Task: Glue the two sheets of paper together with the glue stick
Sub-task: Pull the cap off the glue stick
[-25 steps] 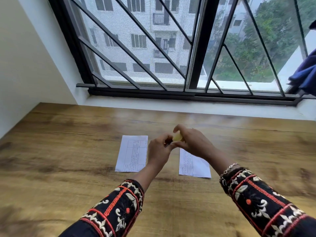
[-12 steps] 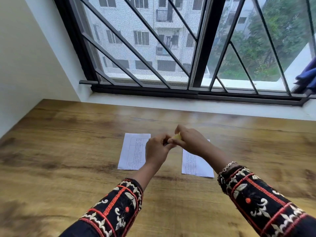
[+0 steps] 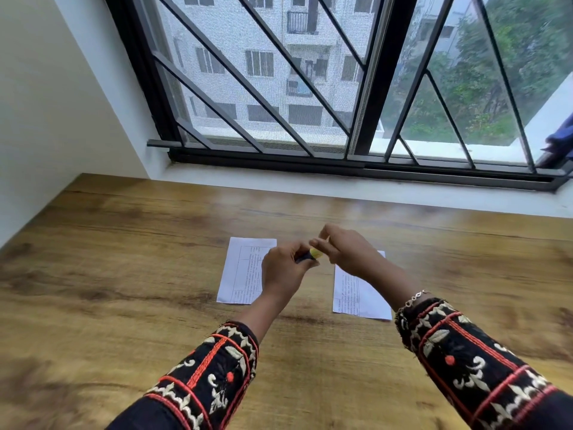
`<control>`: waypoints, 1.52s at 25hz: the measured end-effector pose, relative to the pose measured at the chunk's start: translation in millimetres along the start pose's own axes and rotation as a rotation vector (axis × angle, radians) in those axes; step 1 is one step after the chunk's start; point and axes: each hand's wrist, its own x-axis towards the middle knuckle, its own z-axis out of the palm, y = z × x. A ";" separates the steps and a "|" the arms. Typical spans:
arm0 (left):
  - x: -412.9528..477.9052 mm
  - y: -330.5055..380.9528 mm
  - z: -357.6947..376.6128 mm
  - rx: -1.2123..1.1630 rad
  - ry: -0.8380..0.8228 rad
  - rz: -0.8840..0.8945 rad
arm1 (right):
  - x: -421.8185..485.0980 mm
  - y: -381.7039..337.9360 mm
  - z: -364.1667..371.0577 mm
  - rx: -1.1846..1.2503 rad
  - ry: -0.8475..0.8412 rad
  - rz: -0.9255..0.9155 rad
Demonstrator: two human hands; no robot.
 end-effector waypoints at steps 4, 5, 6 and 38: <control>-0.2 0.4 1.2 0.044 -0.020 0.003 | 3.8 -3.8 -1.0 -0.080 -0.003 0.018; 0.0 0.4 1.2 0.045 -0.021 0.003 | 3.3 -4.5 -1.9 -0.085 -0.007 0.006; 0.5 0.2 0.8 0.039 -0.024 0.000 | 2.7 -4.5 -2.7 -0.083 -0.007 -0.010; -3.5 -12.2 -9.7 -0.017 -0.043 -0.004 | -5.3 3.1 -0.7 0.155 0.121 -0.079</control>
